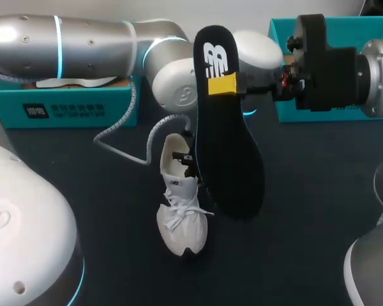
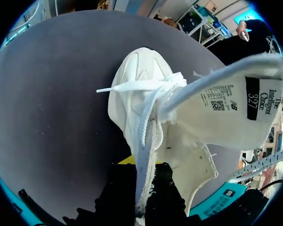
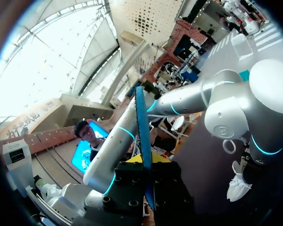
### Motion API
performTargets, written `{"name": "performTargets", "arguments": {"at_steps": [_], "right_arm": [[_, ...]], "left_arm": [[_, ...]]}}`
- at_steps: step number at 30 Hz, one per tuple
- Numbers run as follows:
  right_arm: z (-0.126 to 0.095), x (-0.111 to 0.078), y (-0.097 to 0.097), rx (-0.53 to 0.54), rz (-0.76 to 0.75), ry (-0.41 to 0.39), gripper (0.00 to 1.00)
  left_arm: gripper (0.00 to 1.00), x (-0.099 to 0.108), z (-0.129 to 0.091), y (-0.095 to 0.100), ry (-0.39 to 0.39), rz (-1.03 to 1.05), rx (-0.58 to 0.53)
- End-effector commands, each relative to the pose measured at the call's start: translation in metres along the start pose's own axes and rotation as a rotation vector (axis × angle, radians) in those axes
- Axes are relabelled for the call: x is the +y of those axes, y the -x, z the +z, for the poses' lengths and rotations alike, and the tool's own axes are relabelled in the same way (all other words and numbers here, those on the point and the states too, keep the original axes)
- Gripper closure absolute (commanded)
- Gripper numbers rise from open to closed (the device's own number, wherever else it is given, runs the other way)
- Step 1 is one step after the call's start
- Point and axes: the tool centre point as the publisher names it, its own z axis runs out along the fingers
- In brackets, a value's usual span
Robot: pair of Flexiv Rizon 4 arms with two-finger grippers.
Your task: Take the shoe out of the shoebox, open the shoe tongue, remove and reinsert the insole, then place the shoe into the shoebox
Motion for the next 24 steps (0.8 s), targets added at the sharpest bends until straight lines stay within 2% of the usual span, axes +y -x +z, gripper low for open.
{"name": "performTargets", "arguments": {"at_steps": [1, 2, 3, 4, 5, 9, 18, 24], "right_arm": [[0.004, -0.006, -0.009, -0.009, 0.001, 0.077, 1.0], [0.004, -0.006, -0.009, -0.009, 0.001, 0.077, 1.0], [0.004, -0.006, -0.009, -0.009, 0.001, 0.077, 1.0], [0.004, -0.006, -0.009, -0.009, 0.001, 0.077, 1.0], [0.004, -0.006, -0.009, -0.009, 0.001, 0.077, 1.0], [0.004, -0.006, -0.009, -0.009, 0.001, 0.077, 1.0], [0.004, -0.006, -0.009, -0.009, 0.001, 0.077, 1.0], [0.004, -0.006, -0.009, -0.009, 0.001, 0.077, 1.0]], "left_arm": [[1.0, 0.003, 0.006, 0.008, -0.019, -0.004, 0.005], [1.0, 0.002, 0.006, 0.008, -0.02, -0.004, 0.004], [0.88, 0.001, 0.005, 0.007, -0.017, -0.008, -0.002], [0.49, 0.0, 0.003, 0.005, -0.022, -0.007, -0.012], [0.0, 0.0, 0.0, 0.004, -0.03, -0.004, -0.023], [0.0, 0.004, -0.018, -0.006, -0.05, -0.023, -0.093], [0.0, 0.033, -0.083, -0.023, -0.102, -0.083, -0.365], [0.0, 0.043, -0.123, -0.036, -0.098, -0.078, -0.56]]}}
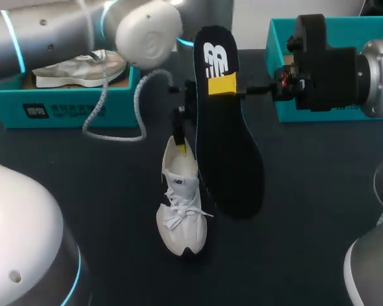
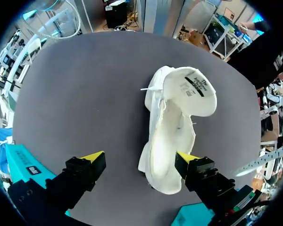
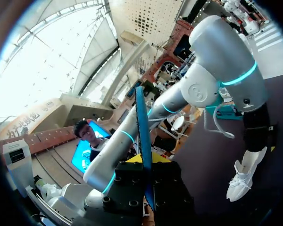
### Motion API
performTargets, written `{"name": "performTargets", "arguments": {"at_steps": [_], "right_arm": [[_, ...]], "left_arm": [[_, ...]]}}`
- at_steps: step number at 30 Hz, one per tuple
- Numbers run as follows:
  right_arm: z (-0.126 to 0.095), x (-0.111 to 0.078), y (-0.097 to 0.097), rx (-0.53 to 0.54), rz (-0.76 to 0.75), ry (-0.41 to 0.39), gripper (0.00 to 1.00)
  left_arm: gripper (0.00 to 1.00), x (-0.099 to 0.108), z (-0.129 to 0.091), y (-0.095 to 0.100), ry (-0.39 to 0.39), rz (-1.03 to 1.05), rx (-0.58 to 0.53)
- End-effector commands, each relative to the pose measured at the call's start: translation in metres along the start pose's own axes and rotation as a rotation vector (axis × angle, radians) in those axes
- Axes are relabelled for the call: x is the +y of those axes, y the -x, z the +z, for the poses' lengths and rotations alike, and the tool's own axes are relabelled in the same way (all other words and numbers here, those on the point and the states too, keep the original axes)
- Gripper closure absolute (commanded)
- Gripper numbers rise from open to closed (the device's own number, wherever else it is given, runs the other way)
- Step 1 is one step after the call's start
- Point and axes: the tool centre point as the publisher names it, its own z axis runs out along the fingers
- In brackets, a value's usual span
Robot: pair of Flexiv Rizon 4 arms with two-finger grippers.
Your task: Take the shoe out of the shoebox, open the shoe tongue, remove and reinsert the insole, then place the shoe into the shoebox
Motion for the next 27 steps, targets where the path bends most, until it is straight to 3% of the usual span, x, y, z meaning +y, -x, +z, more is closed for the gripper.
{"name": "performTargets", "arguments": {"at_steps": [1, 4, 12, 15, 21, 27], "right_arm": [[0.004, -0.006, -0.009, -0.009, 0.001, 0.077, 1.0], [0.004, -0.006, -0.009, -0.009, 0.001, 0.077, 1.0], [-0.019, 0.025, 0.015, -0.028, 0.213, 0.062, 1.0], [-0.027, 0.037, 0.023, -0.021, 0.262, 0.093, 1.0], [-0.041, 0.061, 0.051, -0.025, 0.375, 0.115, 1.0], [-0.046, 0.079, 0.078, -0.026, 0.443, 0.117, 1.0]], "left_arm": [[0.0, 0.001, -0.039, -0.029, -0.002, 0.022, -0.247], [0.0, 0.003, -0.058, -0.037, 0.001, 0.04, -0.342], [0.0, 0.0, -0.112, -0.066, 0.011, 0.063, -0.62], [0.0, -0.003, -0.128, -0.079, 0.018, 0.068, -0.703], [0.0, -0.014, -0.158, -0.11, 0.012, 0.091, -0.877], [0.0, -0.025, -0.177, -0.127, 0.034, 0.122, -0.978]]}}
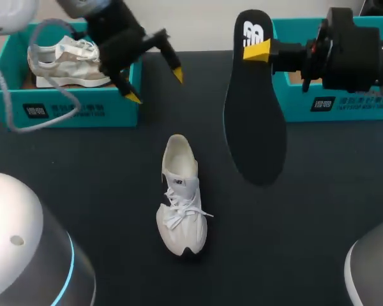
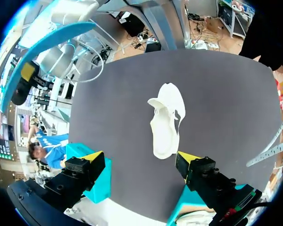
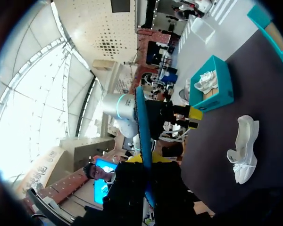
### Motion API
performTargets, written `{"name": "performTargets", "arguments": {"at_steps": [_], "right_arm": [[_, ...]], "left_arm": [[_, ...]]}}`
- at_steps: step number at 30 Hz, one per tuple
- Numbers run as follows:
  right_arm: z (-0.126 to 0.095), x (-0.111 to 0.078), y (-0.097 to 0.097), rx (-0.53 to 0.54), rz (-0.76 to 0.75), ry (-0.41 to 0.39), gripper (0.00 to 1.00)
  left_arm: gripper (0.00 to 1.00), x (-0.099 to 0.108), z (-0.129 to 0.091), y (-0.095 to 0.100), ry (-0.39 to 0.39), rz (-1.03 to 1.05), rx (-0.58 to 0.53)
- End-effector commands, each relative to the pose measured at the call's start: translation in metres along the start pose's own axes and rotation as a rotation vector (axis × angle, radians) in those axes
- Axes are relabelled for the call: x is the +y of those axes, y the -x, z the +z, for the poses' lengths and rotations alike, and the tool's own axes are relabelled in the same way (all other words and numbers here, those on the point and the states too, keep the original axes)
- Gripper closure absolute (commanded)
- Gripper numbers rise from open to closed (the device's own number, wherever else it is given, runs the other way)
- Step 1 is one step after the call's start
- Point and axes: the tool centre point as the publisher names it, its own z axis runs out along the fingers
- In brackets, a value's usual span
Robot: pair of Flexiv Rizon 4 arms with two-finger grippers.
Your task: Take the shoe out of the shoebox, open the shoe tongue, remove and reinsert the insole, then place the shoe into the shoebox
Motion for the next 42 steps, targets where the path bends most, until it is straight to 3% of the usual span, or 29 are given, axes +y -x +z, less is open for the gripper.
{"name": "performTargets", "arguments": {"at_steps": [1, 8, 26, 28, 32, 33, 42], "right_arm": [[0.01, 0.025, 0.013, -0.003, 0.04, -0.023, 1.0], [0.017, 0.043, 0.038, -0.012, 0.163, 0.033, 1.0], [0.017, 0.043, 0.038, -0.012, 0.163, 0.033, 1.0], [0.02, 0.047, 0.039, 0.007, 0.176, 0.038, 1.0], [0.027, 0.06, 0.046, 0.022, 0.237, 0.03, 1.0], [0.029, 0.062, 0.049, 0.028, 0.25, 0.026, 1.0], [0.049, 0.071, 0.068, 0.034, 0.381, 0.001, 1.0]], "left_arm": [[0.0, -0.016, -0.026, -0.034, 0.037, 0.015, -0.507], [0.0, -0.028, -0.043, -0.039, 0.042, 0.036, -0.575], [0.0, -0.029, -0.043, -0.039, 0.04, 0.035, -0.559], [0.0, -0.029, -0.037, -0.04, 0.063, 0.049, -0.687], [0.0, -0.03, -0.037, -0.034, 0.094, 0.037, -0.823], [0.0, -0.03, -0.039, -0.031, 0.072, 0.047, -0.853], [0.0, -0.03, -0.04, -0.023, 0.056, 0.113, -0.973]]}}
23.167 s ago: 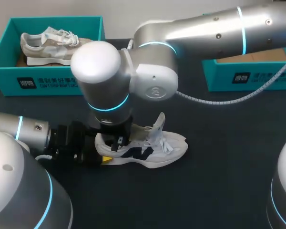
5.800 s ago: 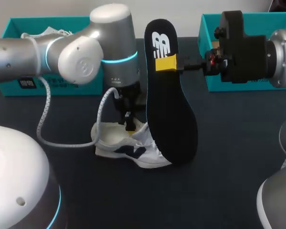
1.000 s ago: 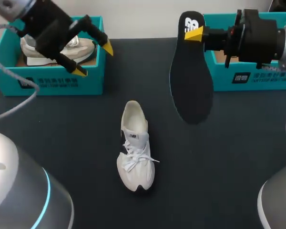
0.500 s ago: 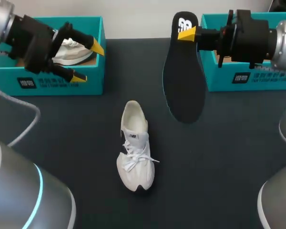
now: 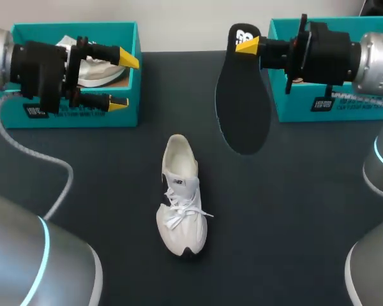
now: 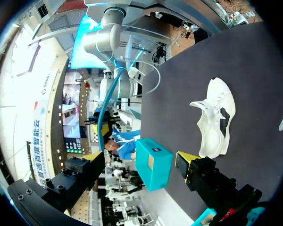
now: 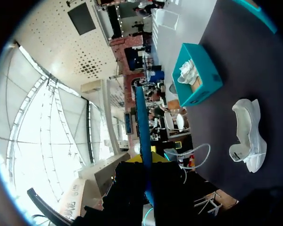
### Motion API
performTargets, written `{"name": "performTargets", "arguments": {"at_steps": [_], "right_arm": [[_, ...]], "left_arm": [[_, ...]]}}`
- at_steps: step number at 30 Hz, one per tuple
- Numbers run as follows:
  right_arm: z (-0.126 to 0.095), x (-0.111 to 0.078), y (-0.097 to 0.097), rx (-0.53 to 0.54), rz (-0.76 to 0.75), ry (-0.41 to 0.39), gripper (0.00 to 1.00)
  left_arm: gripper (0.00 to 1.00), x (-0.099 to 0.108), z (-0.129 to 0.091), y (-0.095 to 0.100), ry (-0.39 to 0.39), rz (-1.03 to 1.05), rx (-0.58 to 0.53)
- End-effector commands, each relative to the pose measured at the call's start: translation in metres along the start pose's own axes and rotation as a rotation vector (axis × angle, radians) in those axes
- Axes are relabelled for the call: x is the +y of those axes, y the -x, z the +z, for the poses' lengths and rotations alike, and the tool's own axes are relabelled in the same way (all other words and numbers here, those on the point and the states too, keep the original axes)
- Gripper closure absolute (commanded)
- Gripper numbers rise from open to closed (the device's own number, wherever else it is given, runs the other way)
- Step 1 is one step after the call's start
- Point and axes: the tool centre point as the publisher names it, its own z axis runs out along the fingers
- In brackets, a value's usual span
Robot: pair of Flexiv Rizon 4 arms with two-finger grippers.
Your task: Take the shoe out of the shoebox, open the shoe tongue, remove and reinsert the insole, then place the shoe into the shoebox
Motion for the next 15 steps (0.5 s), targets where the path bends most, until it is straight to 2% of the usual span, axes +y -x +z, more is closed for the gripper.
{"name": "performTargets", "arguments": {"at_steps": [1, 15], "right_arm": [[0.029, 0.013, 0.005, -0.006, 0.018, -0.026, 1.0], [0.095, 0.027, 0.03, 0.0, 0.095, -0.086, 1.0]], "left_arm": [[0.0, -0.002, 0.005, -0.006, -0.002, 0.014, -0.207], [0.0, -0.011, 0.038, 0.002, -0.031, 0.052, -0.338]]}}
